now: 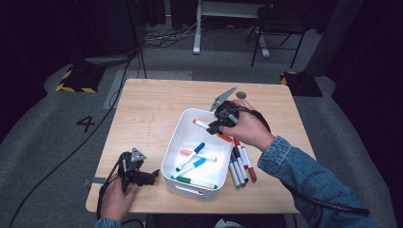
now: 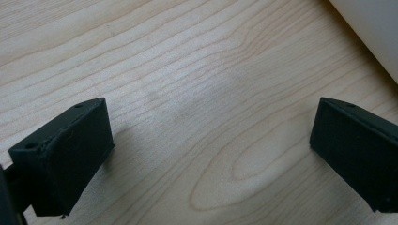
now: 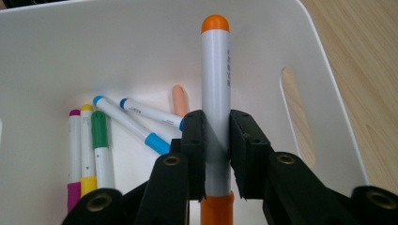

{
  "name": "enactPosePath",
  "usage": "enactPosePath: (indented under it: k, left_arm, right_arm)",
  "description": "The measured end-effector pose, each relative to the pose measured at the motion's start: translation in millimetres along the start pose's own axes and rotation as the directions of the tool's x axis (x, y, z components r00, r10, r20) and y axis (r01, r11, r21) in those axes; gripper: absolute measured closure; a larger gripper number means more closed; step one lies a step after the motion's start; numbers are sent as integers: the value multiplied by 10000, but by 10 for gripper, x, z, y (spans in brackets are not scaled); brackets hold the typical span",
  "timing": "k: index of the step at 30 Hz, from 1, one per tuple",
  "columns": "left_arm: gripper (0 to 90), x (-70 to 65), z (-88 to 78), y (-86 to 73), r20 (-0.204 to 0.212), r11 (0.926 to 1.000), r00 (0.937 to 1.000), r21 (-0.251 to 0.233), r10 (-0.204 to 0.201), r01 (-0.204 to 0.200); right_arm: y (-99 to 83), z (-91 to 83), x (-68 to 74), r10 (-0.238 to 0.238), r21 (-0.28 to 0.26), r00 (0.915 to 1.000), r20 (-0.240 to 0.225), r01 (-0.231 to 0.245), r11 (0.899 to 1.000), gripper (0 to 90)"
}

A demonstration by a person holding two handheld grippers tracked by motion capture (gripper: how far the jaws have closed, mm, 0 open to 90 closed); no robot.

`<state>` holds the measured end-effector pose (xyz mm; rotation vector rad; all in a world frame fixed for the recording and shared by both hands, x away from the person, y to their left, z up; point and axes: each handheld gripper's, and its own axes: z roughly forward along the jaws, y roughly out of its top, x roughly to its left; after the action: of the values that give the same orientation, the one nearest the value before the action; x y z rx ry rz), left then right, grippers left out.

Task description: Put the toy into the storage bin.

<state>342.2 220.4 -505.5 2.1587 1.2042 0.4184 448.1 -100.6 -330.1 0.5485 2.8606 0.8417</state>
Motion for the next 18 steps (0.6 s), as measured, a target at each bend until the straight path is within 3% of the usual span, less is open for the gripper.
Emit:
enactPosePath:
  k: [2, 4, 18]
  left_arm:
    - [0, 0, 0, 0, 1, 10000, 10000, 0, 3, -3]
    - [0, 0, 0, 0, 1, 10000, 10000, 1, 3, -3]
    - [0, 1, 1, 1, 6, 10000, 10000, 5, 3, -3]
  right_arm:
    - [-3, 48, -32, -555, -212, 9984, 81, 557, 9982, 769]
    - [-9, 90, -36, -734, -168, 9971, 209, 737, 9971, 769]
    - [-96, 392, -30, -714, 577, 9973, 190, 702, 9959, 768]
